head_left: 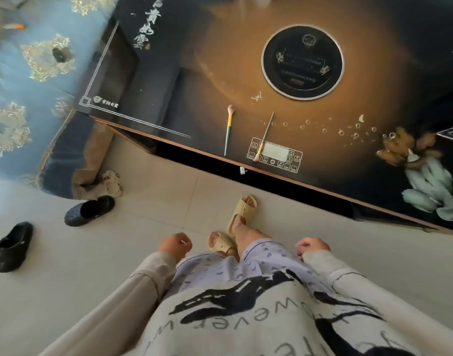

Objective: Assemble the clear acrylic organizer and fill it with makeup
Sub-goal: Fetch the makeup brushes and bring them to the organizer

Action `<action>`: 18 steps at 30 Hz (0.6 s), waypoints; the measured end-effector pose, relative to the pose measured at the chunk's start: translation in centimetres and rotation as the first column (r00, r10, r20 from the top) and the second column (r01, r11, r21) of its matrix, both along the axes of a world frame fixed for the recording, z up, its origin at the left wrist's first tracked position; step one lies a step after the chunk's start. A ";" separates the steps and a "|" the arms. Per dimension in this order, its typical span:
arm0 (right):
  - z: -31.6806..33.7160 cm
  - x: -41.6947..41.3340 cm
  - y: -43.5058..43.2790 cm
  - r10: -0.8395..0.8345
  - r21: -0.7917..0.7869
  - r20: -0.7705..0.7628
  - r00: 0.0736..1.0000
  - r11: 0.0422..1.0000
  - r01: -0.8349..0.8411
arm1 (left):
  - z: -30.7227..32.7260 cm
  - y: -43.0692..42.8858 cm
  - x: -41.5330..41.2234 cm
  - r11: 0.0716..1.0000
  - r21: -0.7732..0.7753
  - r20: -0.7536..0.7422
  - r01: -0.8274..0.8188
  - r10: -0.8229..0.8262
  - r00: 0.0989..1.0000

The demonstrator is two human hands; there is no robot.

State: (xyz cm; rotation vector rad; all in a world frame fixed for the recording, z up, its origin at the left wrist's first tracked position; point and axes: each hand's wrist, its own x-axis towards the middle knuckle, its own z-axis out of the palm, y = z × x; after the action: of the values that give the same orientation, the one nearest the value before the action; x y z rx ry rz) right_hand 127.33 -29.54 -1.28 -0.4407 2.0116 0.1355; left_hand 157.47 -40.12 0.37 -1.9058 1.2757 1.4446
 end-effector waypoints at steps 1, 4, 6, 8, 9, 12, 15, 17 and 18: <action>-0.3 -0.3 -0.7 -0.017 -0.009 0.001 1.000 1.000 0.017 | -0.1 -0.5 -0.5 1.000 0.001 0.009 0.022 -0.022 1.000; -0.7 -1.0 -3.5 -0.050 -0.047 0.014 0.999 0.998 0.050 | -0.2 -2.2 -1.6 0.997 0.032 0.023 0.074 -0.075 0.997; -0.8 -1.6 -5.2 -0.057 -0.065 0.024 0.998 0.996 0.058 | -0.4 -3.8 -2.5 0.995 0.021 0.033 0.102 -0.102 0.994; -0.8 -2.1 -6.8 -0.069 -0.081 0.026 0.997 0.994 0.071 | -0.5 -5.8 -3.3 0.995 -0.015 0.035 0.103 -0.103 0.994; -0.7 -2.3 -7.6 -0.082 -0.091 0.028 0.996 0.992 0.085 | -0.5 -6.8 -3.8 0.992 -0.030 0.039 0.124 -0.123 0.992; -0.3 -2.8 -10.1 -0.126 -0.140 0.046 0.991 0.981 0.131 | -0.1 -9.9 -5.7 0.979 -0.081 0.051 0.189 -0.186 0.981; -0.4 -3.1 -13.4 -0.178 -0.205 0.078 0.981 0.960 0.191 | 0.2 -13.2 -8.0 0.946 -0.187 0.110 0.265 -0.248 0.962; -0.6 -3.4 -16.0 -0.208 -0.240 0.094 0.973 0.944 0.225 | -0.2 -15.3 -9.5 0.929 -0.246 0.115 0.276 -0.254 0.960; -0.8 -3.5 -17.2 -0.220 -0.254 0.113 0.969 0.937 0.242 | -0.3 -16.2 -10.2 0.926 -0.271 0.101 0.264 -0.245 0.964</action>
State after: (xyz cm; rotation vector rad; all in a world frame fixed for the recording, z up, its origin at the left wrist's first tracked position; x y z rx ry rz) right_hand 123.86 -46.78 -2.06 -0.3668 1.9894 -0.2983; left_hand 147.25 -56.33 0.05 -1.8540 1.7025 1.1075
